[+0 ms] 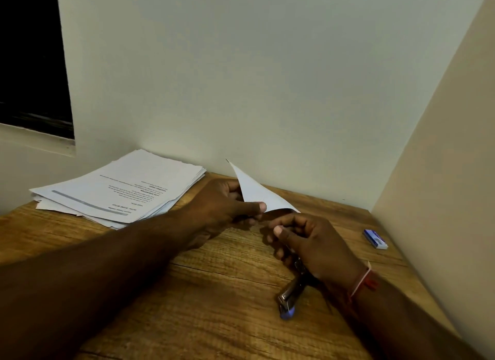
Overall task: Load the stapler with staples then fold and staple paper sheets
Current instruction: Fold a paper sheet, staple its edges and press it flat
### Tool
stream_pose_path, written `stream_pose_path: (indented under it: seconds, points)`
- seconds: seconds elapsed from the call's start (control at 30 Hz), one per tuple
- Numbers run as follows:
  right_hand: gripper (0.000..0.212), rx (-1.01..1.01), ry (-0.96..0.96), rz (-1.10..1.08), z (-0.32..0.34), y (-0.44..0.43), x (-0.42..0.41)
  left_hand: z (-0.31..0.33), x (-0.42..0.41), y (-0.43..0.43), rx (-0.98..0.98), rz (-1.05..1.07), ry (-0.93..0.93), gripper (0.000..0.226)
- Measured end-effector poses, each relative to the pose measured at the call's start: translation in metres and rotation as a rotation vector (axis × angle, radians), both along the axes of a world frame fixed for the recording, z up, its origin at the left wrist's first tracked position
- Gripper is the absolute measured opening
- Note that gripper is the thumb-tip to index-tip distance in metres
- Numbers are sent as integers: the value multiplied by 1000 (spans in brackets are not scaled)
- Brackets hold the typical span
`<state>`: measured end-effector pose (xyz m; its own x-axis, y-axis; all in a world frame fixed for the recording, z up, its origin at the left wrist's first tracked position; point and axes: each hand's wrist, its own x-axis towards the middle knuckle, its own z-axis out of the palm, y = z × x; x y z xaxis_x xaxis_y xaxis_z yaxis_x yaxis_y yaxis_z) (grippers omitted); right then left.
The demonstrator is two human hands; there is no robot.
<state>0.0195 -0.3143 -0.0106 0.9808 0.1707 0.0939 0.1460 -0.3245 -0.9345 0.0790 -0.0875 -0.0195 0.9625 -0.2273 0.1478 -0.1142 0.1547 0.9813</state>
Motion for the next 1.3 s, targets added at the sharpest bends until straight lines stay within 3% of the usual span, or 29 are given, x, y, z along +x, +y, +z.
stream_pose_path:
  seconds: [0.17, 0.27, 0.47, 0.67, 0.8, 0.97, 1.1, 1.2, 1.3]
  points:
    - [16, -293, -126, -47, -3, -2, 3, 1, 3, 2, 4, 81, 28, 29]
    - [16, -360, -117, -29, -4, -3, 4, 3, 1, 3, -43, 69, 38, 35]
    - [12, -326, -114, -31, -6, -5, 7, 11, -3, 1, -134, 97, 26, 44]
    - [15, -169, -256, -200, -6, -6, 8, 8, 0, 3, -77, 177, -88, 86]
    - [29, -110, -322, -347, -6, -14, 15, 10, 2, 5, -74, 173, -138, 63]
    - [36, 17, -115, -486, -1, -33, 37, 15, -1, 6, -70, 159, -91, 36]
    - [32, -68, -43, -419, -15, -33, 39, 17, 2, 16, 120, 242, -78, 23]
    - [30, -146, -49, -380, -18, -30, 37, 13, 9, 32, 542, 366, -225, 11]
    - [31, -202, -59, -359, -15, -29, 34, 11, 11, 43, 728, 392, -222, 9]
